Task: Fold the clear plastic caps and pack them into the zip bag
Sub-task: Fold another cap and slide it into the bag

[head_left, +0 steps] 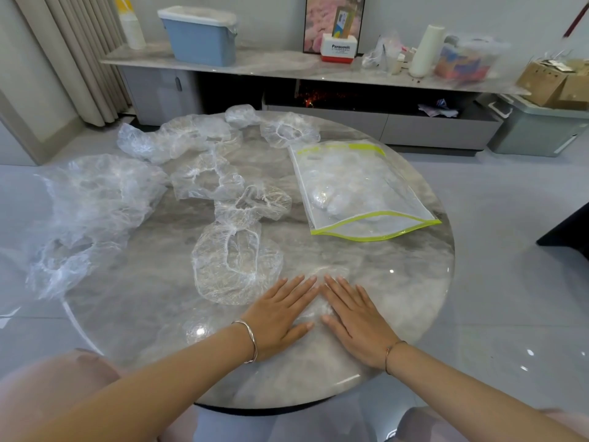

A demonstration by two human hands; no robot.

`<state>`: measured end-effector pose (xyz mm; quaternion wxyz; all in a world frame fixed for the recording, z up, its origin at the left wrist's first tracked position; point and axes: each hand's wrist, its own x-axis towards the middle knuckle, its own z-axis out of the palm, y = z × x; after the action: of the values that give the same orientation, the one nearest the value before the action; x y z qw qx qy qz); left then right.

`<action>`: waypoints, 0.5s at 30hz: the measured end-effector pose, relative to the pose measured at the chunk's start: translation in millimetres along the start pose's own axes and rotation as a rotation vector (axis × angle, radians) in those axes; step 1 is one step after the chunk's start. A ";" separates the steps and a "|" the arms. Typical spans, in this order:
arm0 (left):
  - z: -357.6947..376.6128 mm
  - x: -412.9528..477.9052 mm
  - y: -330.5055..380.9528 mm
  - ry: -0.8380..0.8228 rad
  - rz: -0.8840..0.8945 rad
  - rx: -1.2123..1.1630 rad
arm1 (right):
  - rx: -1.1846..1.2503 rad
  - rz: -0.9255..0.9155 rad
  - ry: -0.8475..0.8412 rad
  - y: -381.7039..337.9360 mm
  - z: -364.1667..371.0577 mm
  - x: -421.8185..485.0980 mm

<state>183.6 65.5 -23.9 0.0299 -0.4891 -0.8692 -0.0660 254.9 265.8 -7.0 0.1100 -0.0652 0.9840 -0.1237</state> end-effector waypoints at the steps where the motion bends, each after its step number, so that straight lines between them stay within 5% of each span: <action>1: 1.0 -0.4 -0.3 -0.014 -0.014 0.002 | 0.002 -0.003 -0.008 0.4 1.2 0.4; 15: 1.0 3.0 3.0 -0.143 -0.059 -0.062 | 0.035 -0.013 -0.006 -1.7 -1.0 2.6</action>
<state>184.6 69.7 -24.2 -0.0492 -0.4676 -0.8806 -0.0586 252.3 264.1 -6.1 0.1132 -0.0702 0.9809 -0.1415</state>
